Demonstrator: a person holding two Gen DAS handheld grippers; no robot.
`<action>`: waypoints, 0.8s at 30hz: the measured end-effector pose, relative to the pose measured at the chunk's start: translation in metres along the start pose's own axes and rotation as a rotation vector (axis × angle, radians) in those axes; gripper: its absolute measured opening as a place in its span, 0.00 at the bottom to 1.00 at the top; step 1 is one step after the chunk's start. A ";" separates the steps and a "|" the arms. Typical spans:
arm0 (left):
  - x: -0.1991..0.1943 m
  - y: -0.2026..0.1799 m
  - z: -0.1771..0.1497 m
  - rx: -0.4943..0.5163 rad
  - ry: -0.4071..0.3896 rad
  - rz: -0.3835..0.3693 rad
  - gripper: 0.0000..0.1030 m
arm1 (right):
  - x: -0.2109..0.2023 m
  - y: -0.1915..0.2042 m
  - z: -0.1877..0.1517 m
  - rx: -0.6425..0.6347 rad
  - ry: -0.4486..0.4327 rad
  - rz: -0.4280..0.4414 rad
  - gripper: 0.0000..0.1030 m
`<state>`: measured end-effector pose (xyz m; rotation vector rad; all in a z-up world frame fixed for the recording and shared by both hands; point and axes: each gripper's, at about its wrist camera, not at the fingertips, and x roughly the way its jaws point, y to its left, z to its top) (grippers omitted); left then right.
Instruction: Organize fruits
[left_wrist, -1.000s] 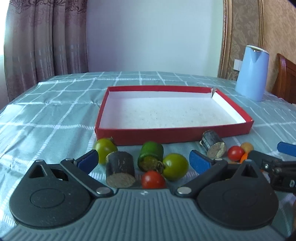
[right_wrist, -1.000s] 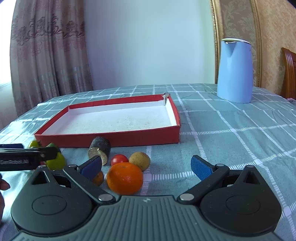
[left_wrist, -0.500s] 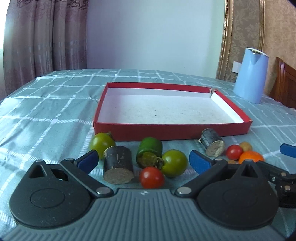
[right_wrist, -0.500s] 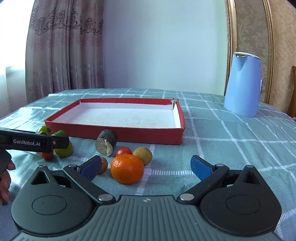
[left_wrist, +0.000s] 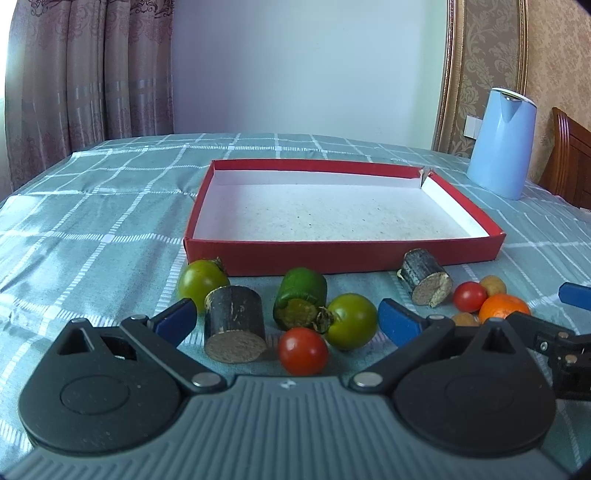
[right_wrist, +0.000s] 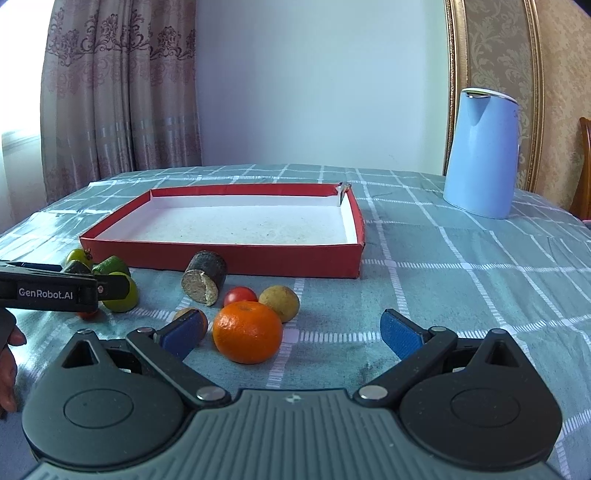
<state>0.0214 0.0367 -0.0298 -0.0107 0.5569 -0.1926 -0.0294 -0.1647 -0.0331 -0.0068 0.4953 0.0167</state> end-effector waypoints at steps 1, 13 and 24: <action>0.000 0.000 0.000 0.001 0.003 -0.003 1.00 | 0.000 0.000 0.000 0.000 0.001 -0.001 1.00; 0.001 -0.002 0.000 0.006 0.008 -0.009 1.00 | 0.002 0.000 0.000 0.001 0.009 0.006 0.95; 0.001 -0.002 0.000 0.005 0.008 -0.011 1.00 | 0.002 0.001 -0.001 -0.004 0.016 0.014 0.91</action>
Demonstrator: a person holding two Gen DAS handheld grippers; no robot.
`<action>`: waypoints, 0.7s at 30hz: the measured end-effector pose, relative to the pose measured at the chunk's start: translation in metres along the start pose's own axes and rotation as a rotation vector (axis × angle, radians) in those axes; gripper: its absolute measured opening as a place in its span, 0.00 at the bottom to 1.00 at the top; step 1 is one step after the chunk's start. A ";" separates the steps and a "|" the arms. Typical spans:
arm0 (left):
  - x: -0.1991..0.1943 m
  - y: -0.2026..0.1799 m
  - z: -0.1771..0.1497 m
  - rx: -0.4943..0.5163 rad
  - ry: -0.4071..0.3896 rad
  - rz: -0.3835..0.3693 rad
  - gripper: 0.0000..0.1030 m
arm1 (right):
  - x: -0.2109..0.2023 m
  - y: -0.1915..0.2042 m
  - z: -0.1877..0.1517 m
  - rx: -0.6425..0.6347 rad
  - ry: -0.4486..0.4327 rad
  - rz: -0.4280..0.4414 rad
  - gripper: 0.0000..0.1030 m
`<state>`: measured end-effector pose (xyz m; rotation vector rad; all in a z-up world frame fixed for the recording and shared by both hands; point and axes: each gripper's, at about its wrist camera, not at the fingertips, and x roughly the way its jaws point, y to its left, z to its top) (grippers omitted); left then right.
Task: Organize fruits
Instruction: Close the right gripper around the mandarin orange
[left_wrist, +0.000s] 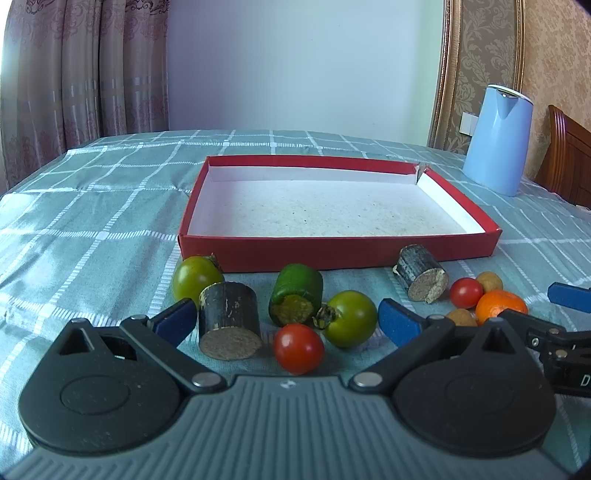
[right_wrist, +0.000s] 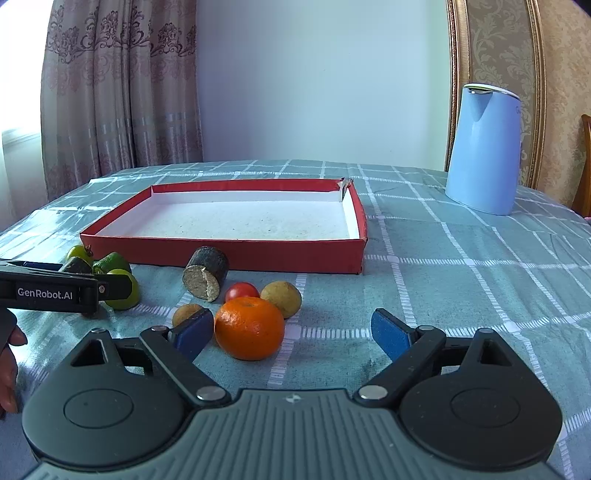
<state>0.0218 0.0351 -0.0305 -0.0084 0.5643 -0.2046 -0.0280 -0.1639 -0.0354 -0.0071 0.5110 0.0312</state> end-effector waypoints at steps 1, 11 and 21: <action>0.000 0.000 0.000 0.001 0.000 0.000 1.00 | 0.000 0.000 0.000 -0.001 0.000 0.000 0.90; -0.002 0.002 0.000 -0.017 -0.009 0.006 1.00 | 0.002 0.004 0.000 -0.017 0.030 0.074 0.66; -0.006 0.007 -0.001 -0.037 -0.023 0.009 1.00 | 0.011 0.009 -0.002 -0.032 0.066 0.139 0.40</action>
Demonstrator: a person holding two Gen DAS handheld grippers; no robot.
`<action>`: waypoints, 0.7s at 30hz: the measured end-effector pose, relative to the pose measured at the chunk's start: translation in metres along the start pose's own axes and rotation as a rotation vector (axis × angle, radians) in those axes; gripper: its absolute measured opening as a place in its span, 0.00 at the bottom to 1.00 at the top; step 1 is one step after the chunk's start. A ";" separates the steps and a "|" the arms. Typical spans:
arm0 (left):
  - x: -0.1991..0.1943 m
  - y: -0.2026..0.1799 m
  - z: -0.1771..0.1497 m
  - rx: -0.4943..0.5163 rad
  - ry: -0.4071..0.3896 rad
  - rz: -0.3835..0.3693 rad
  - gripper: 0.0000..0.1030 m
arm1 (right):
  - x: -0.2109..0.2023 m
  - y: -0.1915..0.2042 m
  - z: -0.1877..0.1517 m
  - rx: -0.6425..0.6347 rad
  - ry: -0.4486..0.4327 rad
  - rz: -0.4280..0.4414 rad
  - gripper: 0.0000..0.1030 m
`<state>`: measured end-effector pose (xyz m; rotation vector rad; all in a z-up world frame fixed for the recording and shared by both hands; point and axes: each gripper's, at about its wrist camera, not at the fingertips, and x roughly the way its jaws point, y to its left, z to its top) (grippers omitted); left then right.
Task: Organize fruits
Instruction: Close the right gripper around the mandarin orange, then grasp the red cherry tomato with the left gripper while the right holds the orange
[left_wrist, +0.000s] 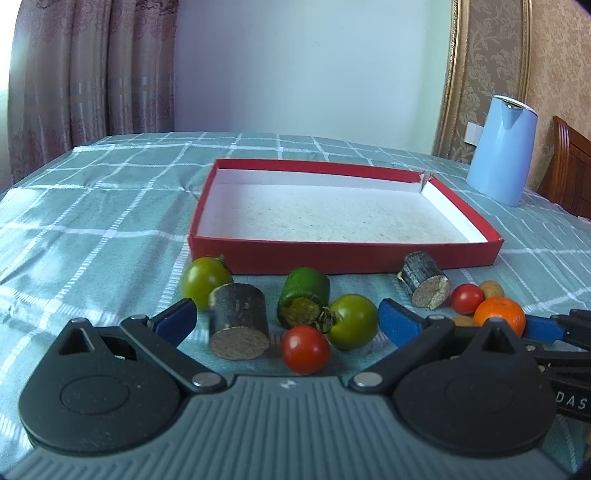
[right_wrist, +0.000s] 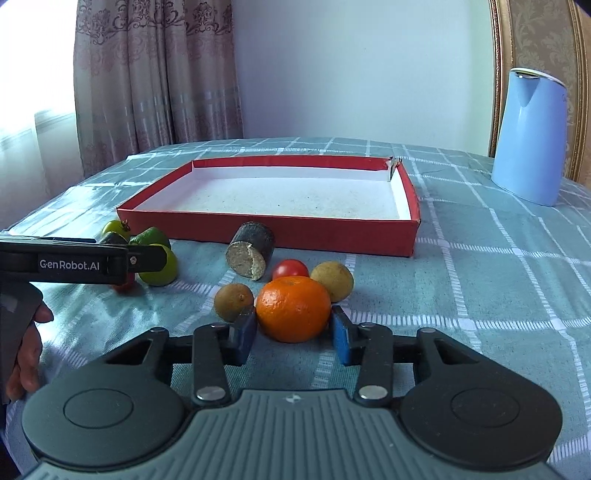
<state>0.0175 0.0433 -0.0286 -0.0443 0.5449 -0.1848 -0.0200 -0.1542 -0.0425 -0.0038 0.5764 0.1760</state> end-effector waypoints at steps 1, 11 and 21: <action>-0.003 0.001 -0.001 -0.002 -0.011 0.002 1.00 | 0.000 -0.002 0.000 0.011 -0.002 0.007 0.40; -0.019 0.006 -0.014 0.041 0.000 0.033 1.00 | -0.002 -0.004 -0.001 0.017 -0.010 0.014 0.40; -0.022 0.003 -0.013 0.136 -0.036 0.082 1.00 | -0.003 -0.004 -0.001 0.020 -0.012 0.015 0.40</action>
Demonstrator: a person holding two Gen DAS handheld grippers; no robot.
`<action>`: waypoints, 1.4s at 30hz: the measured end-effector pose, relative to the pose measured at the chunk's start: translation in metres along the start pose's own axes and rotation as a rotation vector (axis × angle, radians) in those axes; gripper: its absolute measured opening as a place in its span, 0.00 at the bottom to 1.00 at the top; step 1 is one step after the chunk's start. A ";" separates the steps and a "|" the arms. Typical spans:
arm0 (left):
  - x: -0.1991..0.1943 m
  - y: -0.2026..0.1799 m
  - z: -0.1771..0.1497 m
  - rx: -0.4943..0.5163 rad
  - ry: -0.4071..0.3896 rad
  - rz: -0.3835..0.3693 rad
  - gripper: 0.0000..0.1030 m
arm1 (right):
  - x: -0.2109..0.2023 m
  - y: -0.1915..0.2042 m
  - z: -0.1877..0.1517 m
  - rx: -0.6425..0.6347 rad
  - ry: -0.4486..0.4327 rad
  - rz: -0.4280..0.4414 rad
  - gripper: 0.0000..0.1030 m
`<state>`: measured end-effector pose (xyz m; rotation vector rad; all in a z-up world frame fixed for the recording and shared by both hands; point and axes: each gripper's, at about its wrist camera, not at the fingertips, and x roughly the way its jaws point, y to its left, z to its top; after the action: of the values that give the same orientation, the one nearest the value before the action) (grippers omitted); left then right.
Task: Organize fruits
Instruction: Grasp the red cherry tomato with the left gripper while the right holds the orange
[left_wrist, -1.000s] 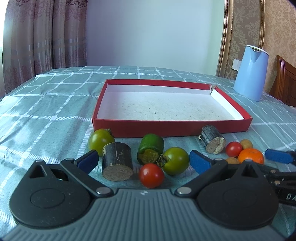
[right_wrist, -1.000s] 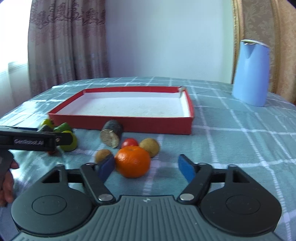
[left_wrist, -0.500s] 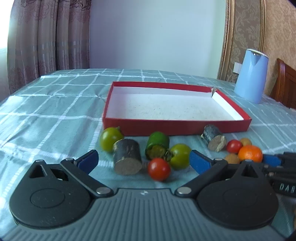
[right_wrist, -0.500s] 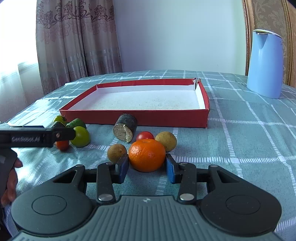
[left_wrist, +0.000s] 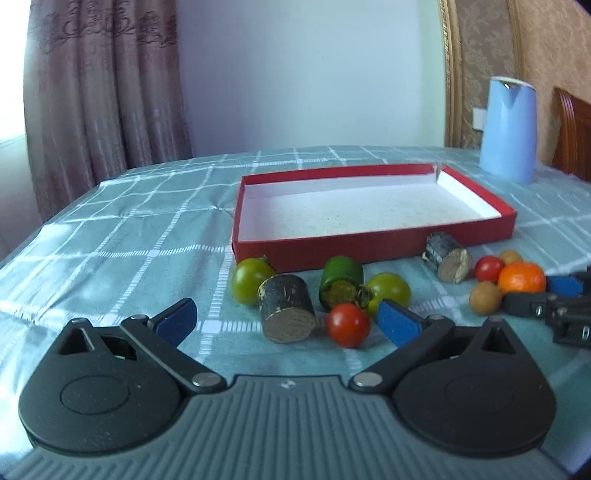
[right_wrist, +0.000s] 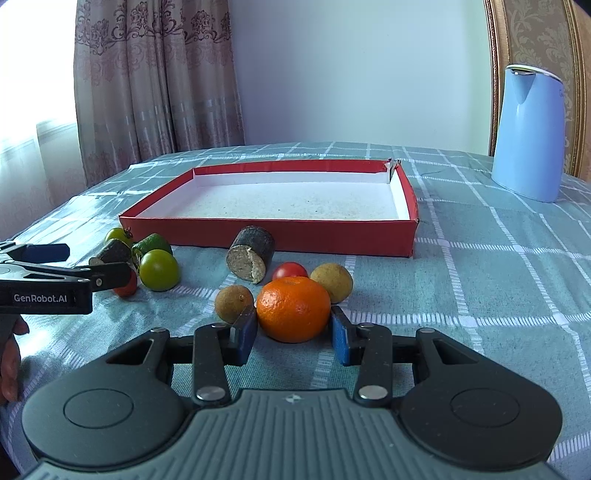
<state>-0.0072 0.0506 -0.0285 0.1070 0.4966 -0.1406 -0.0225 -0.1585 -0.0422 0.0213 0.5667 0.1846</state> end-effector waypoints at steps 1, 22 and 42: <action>0.001 0.001 0.000 -0.001 0.011 -0.009 1.00 | 0.000 0.000 0.000 0.000 0.000 0.000 0.40; -0.017 -0.026 -0.003 0.130 -0.041 -0.193 0.72 | 0.000 0.000 0.000 0.006 0.000 0.004 0.40; 0.020 -0.011 0.004 0.197 0.076 -0.252 0.43 | -0.001 -0.001 0.000 0.012 -0.002 0.006 0.40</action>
<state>0.0102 0.0373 -0.0352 0.2427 0.5710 -0.4337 -0.0228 -0.1596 -0.0417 0.0351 0.5660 0.1865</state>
